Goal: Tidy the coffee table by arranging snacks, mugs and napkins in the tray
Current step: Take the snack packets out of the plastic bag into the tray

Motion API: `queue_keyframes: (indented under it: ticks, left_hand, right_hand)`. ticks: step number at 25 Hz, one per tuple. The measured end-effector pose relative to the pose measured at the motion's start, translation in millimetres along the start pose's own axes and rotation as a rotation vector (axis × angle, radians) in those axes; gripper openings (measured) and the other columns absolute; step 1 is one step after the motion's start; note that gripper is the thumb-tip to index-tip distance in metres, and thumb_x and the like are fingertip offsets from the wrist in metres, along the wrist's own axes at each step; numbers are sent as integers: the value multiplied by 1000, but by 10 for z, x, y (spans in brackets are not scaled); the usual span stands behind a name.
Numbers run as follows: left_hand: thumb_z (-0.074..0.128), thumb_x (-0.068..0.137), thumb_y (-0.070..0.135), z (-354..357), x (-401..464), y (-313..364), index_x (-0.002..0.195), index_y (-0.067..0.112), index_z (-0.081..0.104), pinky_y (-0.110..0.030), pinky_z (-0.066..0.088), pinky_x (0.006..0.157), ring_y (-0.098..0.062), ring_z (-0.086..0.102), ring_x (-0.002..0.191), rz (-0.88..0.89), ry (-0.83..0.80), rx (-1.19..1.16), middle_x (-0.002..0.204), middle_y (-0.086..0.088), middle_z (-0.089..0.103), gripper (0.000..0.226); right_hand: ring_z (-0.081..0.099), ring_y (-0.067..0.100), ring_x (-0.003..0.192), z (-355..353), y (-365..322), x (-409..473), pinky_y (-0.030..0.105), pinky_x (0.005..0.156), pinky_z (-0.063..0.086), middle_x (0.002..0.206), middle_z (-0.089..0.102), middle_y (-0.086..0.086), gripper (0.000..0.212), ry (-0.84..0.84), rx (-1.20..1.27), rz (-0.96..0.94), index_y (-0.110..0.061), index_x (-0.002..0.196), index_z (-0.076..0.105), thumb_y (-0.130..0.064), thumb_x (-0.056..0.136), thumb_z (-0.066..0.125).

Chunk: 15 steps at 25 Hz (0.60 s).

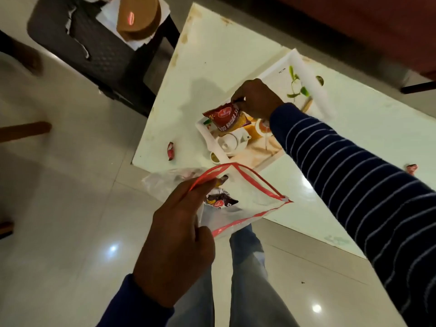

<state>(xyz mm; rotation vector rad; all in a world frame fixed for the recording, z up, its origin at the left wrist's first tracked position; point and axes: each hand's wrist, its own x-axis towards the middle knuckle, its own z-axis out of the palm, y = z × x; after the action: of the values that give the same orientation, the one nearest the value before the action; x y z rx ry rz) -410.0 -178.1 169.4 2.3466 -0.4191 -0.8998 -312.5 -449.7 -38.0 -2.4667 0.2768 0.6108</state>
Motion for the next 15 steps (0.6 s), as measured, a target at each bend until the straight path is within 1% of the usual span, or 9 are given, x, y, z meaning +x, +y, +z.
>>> queue_keyframes:
  ticks: [3, 6, 8, 9, 10, 11, 12, 13, 15]
  left_hand:
    - [54, 83, 17, 30, 60, -67, 139, 16, 52, -50, 57, 89, -41, 66, 99, -59, -22, -30, 113, -18, 68, 56]
    - [52, 74, 12, 34, 139, -89, 140, 14, 50, -51, 60, 81, -43, 66, 96, 5, -40, -3, 119, -16, 65, 66]
    - [56, 73, 8, 57, 210, -141, 140, 11, 49, -49, 60, 82, -41, 65, 100, 33, -32, 10, 129, -13, 58, 67]
    - [57, 72, 8, 68, 243, -170, 140, 10, 49, -41, 60, 86, -38, 64, 106, 44, -18, 21, 133, -11, 55, 69]
    - [56, 70, 9, 75, 273, -190, 140, 10, 48, -24, 56, 90, -31, 61, 113, 50, -5, 25, 137, -10, 52, 70]
    - [55, 69, 11, 79, 300, -195, 141, 10, 48, -3, 44, 88, -22, 55, 118, 50, 2, 18, 139, -9, 49, 72]
    - [55, 69, 11, 82, 325, -197, 142, 11, 47, 11, 30, 82, -14, 48, 120, 49, 3, 1, 141, -8, 46, 73]
    - [54, 70, 11, 84, 347, -194, 142, 11, 46, 16, 21, 78, -11, 42, 121, 48, 4, -16, 142, -8, 44, 73]
    - [55, 71, 9, 89, 364, -205, 143, 9, 45, 17, 16, 79, -9, 39, 122, 75, 12, -34, 142, -8, 42, 73]
  right_hand:
    - [66, 31, 105, 201, 18, 232, 34, 89, 51, 112, 73, 17, 22, -48, -36, -4, -3, 110, 74, -9, 92, 64]
    - [63, 29, 113, 308, 40, 324, 38, 98, 49, 119, 71, 15, 25, -6, -10, 50, -6, 115, 73, -13, 94, 60]
    - [56, 24, 124, 314, 20, 242, 33, 107, 40, 131, 65, 8, 32, 84, 49, 78, -12, 125, 68, -19, 94, 62]
    - [57, 20, 123, 275, -18, 130, 30, 110, 37, 134, 63, 3, 35, 162, 109, 92, -14, 128, 65, -21, 93, 64]
    - [62, 16, 113, 202, -85, -39, 26, 106, 40, 130, 65, -1, 34, 271, 190, 107, -16, 125, 66, -22, 92, 66]
    - [68, 13, 97, 93, -171, -271, 23, 97, 47, 119, 70, -4, 26, 390, 297, 107, -16, 116, 70, -22, 91, 67]
    - [69, 10, 83, -29, -260, -566, 21, 84, 53, 103, 73, -6, 15, 470, 426, 81, -16, 103, 73, -21, 90, 67]
    - [69, 9, 75, -151, -356, -912, 24, 74, 56, 90, 74, -6, 9, 484, 573, 27, -14, 92, 74, -17, 90, 65]
    - [71, 13, 77, -340, -587, -1598, 27, 70, 57, 82, 76, -2, 15, 319, 822, -99, -13, 83, 75, -9, 88, 61]
